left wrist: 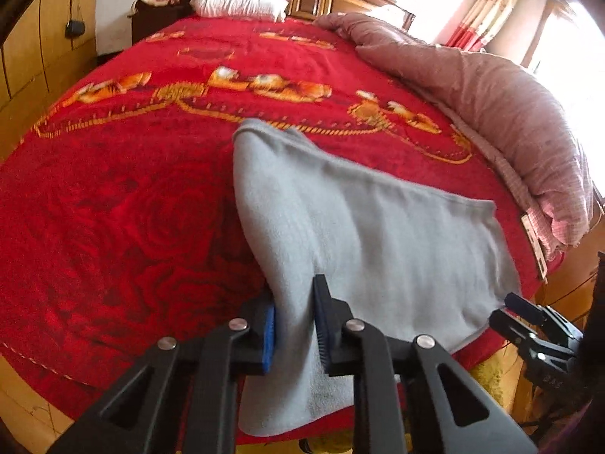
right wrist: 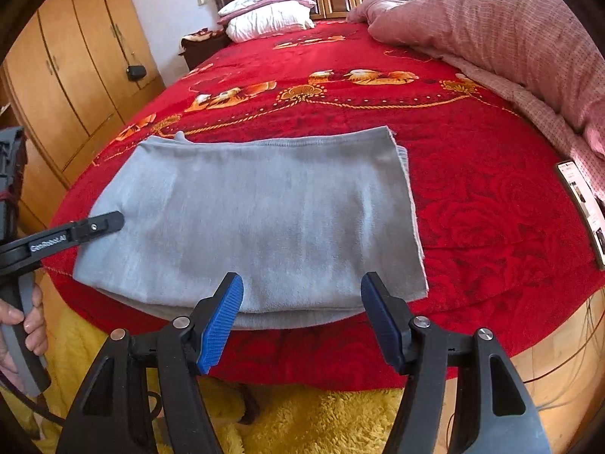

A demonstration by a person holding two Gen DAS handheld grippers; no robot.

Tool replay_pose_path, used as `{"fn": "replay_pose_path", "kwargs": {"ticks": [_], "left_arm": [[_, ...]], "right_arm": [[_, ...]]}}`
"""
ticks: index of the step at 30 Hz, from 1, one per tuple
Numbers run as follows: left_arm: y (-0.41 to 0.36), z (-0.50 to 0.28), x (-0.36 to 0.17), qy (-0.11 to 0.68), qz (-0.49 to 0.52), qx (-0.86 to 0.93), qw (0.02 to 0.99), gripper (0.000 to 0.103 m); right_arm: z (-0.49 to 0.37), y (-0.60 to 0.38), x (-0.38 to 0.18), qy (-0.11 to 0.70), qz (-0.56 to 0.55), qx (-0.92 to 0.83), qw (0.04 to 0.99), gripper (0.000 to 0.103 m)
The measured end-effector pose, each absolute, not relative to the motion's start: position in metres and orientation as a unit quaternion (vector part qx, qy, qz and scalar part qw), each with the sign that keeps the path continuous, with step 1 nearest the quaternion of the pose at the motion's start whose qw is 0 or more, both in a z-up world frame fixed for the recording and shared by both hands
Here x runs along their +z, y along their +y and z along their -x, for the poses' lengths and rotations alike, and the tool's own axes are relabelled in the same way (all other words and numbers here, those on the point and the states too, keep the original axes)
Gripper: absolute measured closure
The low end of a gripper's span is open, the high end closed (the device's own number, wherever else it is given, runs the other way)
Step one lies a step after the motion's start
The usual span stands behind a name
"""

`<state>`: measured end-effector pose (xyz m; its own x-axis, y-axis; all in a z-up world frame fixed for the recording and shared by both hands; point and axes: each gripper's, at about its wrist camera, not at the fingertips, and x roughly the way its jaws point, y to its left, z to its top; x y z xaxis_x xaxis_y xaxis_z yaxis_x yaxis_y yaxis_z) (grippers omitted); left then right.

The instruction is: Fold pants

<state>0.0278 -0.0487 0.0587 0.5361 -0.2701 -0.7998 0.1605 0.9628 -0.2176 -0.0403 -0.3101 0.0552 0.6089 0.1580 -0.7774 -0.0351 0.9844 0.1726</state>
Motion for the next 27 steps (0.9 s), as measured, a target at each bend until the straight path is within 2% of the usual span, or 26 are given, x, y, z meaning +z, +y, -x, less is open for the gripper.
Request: {"fn": "replay_pose_path", "kwargs": {"ticks": [7,15,21,27], "left_arm": [[-0.069,-0.014,0.098,0.442,0.043,-0.159,0.882,0.086],[-0.125,-0.003,0.135,0.416,-0.032,-0.207,0.885,0.087],[-0.173,-0.011,0.129,0.434,-0.055,-0.245,0.865,0.086],[-0.223,-0.023,0.099,0.459,-0.081,-0.270,0.842,0.086]], "right_arm": [[0.051,-0.318,0.065,0.419,-0.088,0.052,0.902,0.037],[0.062,-0.334,0.075,0.394,-0.109,0.048,0.911,0.037],[0.063,-0.362,0.065,0.400,-0.135,0.021,0.906,0.037],[0.069,-0.384,0.057,0.405,-0.157,0.004,0.901,0.037]]}}
